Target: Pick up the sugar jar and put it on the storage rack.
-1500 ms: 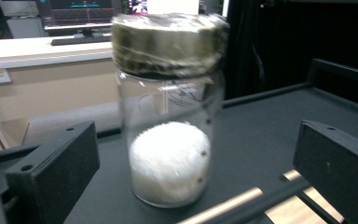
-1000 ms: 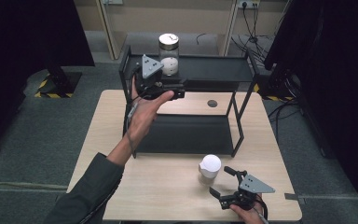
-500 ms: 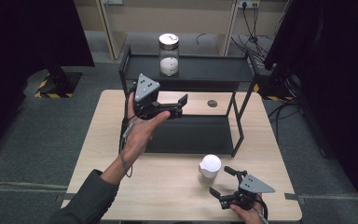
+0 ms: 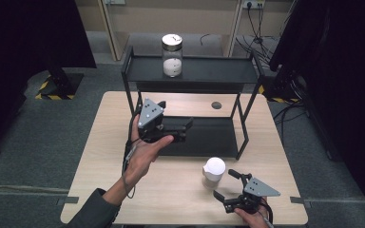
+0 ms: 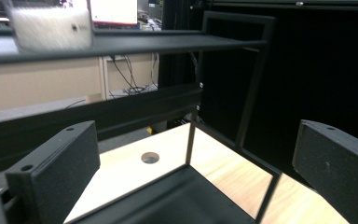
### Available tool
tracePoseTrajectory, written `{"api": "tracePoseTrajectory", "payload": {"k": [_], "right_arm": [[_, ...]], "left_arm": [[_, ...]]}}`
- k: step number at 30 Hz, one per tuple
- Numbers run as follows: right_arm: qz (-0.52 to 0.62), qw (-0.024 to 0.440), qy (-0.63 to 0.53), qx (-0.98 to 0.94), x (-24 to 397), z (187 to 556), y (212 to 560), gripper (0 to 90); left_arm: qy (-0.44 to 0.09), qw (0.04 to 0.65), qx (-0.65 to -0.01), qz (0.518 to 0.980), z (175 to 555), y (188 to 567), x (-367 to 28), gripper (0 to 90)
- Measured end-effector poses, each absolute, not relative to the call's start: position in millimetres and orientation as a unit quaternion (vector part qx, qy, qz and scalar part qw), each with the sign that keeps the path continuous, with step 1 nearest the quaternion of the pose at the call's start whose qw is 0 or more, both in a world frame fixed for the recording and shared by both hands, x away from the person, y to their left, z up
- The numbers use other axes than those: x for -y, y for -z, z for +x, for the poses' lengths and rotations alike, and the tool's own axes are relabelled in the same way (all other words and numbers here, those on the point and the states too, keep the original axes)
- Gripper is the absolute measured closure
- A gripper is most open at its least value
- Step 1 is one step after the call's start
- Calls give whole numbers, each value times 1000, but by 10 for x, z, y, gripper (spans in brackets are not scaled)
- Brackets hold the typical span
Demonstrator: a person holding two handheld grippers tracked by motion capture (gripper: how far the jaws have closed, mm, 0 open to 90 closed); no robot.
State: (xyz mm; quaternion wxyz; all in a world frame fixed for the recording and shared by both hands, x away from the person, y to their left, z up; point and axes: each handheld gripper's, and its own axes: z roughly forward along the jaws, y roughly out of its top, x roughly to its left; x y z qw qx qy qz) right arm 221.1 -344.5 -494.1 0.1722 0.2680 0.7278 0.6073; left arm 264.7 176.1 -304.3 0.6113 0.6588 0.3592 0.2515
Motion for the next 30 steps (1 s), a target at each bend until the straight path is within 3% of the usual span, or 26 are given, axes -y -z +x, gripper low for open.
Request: {"api": "tracePoseTrajectory", "payload": {"k": [30], "right_arm": [[268, 173, -607, -728, 3442, 2211, 4943, 11]], "left_arm": [[-196, 607, -351, 685, 2240, 3986, -1860, 0]]}}
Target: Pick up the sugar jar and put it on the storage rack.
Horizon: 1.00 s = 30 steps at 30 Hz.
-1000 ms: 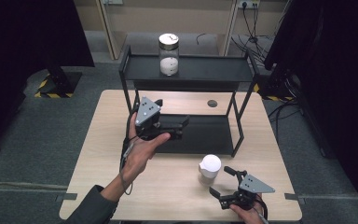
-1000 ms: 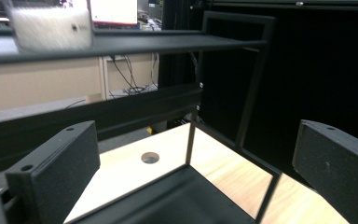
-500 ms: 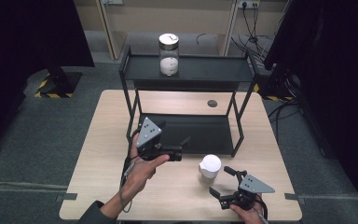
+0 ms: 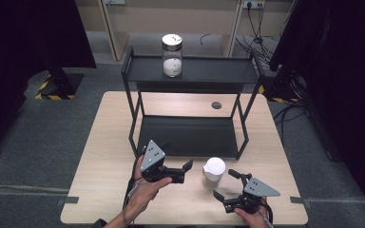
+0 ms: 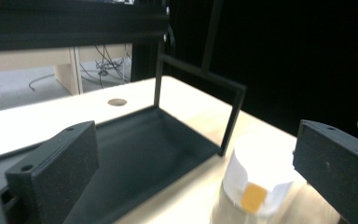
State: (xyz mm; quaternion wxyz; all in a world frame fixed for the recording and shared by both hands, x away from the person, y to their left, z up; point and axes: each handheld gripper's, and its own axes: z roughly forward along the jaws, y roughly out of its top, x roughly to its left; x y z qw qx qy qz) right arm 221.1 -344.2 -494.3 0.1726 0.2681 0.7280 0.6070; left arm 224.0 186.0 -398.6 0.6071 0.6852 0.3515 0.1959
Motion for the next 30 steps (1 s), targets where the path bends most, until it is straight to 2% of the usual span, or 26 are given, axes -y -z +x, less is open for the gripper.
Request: {"api": "tracePoseTrajectory", "payload": {"k": [4, 22, 30], "right_arm": [[269, 172, -607, -728, 3437, 2212, 4944, 11], [269, 172, -608, -727, 3440, 2213, 4946, 11], [269, 173, -607, -728, 3438, 2211, 4942, 12]], "left_arm": [[-190, 607, -355, 685, 2183, 4174, -1887, 0], [-201, 599, -324, 704, 1970, 4535, -1798, 1], [-189, 607, -330, 698, 1931, 4712, -1833, 1]]}}
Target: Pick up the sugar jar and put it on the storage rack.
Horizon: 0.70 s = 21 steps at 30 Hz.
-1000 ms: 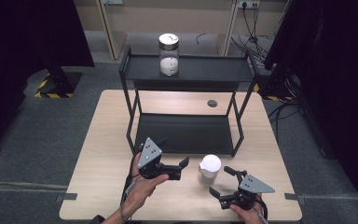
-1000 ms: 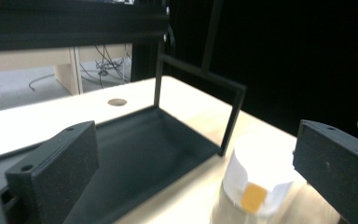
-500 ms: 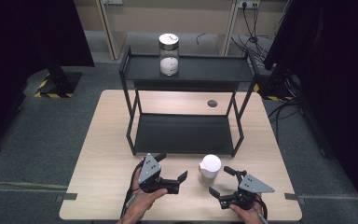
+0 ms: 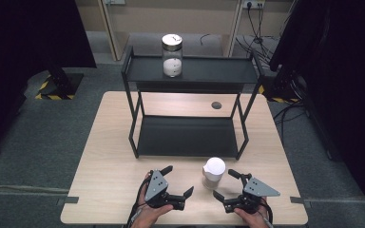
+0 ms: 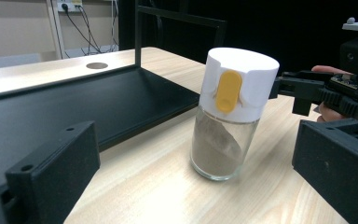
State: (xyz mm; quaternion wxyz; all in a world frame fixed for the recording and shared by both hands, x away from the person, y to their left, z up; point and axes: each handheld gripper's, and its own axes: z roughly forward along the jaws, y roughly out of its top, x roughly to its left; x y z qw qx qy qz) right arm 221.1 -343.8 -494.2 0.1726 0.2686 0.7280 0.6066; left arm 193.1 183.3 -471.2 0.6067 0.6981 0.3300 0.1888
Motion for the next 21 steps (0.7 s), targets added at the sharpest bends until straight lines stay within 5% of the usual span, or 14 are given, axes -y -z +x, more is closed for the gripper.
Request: {"api": "tracePoseTrajectory", "payload": {"k": [21], "right_arm": [[261, 173, -606, -731, 3434, 2199, 4931, 12]], "left_arm": [[-190, 599, -326, 706, 1847, 4961, -1933, 2]]}}
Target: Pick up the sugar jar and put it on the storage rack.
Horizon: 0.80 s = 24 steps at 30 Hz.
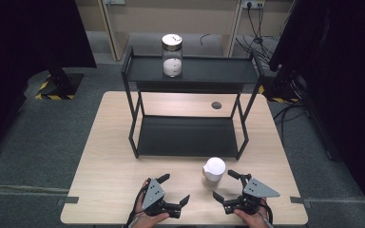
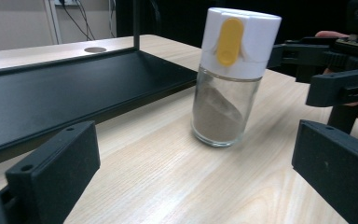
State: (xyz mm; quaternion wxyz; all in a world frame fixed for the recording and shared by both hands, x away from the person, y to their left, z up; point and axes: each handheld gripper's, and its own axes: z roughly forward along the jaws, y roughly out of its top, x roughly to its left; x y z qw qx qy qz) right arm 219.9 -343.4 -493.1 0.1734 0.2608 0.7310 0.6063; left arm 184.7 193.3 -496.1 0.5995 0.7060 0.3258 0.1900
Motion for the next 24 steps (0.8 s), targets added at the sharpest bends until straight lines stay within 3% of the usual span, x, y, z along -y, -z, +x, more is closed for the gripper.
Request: {"api": "tracePoseTrajectory", "payload": {"k": [24], "right_arm": [[263, 168, -609, -729, 3453, 2213, 4942, 11]], "left_arm": [[-190, 596, -326, 709, 1878, 4982, -1936, 3]]}}
